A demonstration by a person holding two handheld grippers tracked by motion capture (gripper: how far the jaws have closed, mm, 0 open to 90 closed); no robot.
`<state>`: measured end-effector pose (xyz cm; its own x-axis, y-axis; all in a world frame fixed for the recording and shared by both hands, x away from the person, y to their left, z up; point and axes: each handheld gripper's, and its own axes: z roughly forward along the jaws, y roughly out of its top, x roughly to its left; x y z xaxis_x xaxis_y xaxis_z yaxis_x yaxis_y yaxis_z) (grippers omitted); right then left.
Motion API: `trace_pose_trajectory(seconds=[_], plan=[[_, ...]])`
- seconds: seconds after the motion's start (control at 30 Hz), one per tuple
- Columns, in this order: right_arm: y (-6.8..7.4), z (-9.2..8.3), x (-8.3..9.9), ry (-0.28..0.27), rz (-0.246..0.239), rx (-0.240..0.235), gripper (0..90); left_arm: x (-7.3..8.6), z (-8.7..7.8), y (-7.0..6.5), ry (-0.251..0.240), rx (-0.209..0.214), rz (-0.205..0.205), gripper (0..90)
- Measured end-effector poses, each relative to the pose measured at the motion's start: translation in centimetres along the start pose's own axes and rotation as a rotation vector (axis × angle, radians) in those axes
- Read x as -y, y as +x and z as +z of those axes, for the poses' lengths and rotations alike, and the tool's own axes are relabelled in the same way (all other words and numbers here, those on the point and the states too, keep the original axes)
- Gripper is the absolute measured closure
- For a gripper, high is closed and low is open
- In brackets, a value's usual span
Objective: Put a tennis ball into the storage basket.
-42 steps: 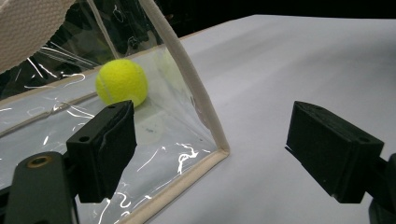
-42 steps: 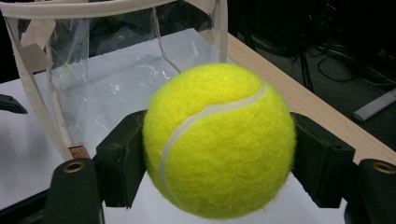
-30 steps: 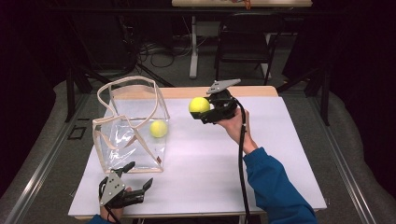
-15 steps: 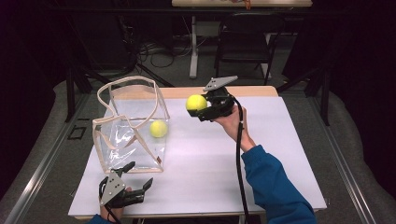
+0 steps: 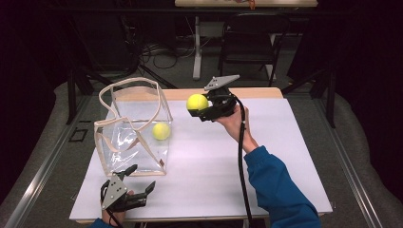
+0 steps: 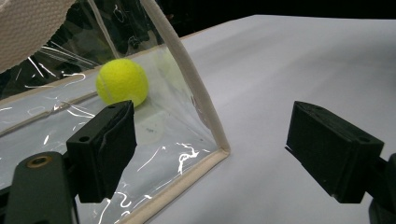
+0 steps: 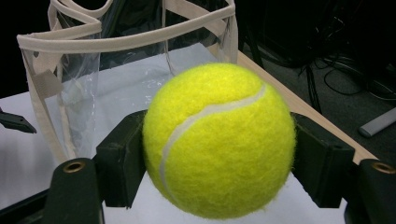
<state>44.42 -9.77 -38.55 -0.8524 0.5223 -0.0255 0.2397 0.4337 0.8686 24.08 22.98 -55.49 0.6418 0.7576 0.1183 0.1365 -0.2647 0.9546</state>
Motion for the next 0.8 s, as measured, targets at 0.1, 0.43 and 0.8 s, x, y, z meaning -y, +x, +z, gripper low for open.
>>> trace_pose_trajectory(seconds=[0.1,0.43,0.8], plan=[[0.0,0.0,-0.2,-0.001,-0.003,0.000,26.3,0.0,0.0,0.0,0.000,0.000,0.000,15.7],[0.2,0.1,-0.6,-0.010,-0.008,-0.005,26.3,0.0,0.0,0.0,0.000,-0.001,-0.001,15.7],[0.5,0.1,-1.3,-0.019,-0.022,-0.008,26.3,0.0,0.0,0.0,0.000,-0.001,-0.001,15.7]])
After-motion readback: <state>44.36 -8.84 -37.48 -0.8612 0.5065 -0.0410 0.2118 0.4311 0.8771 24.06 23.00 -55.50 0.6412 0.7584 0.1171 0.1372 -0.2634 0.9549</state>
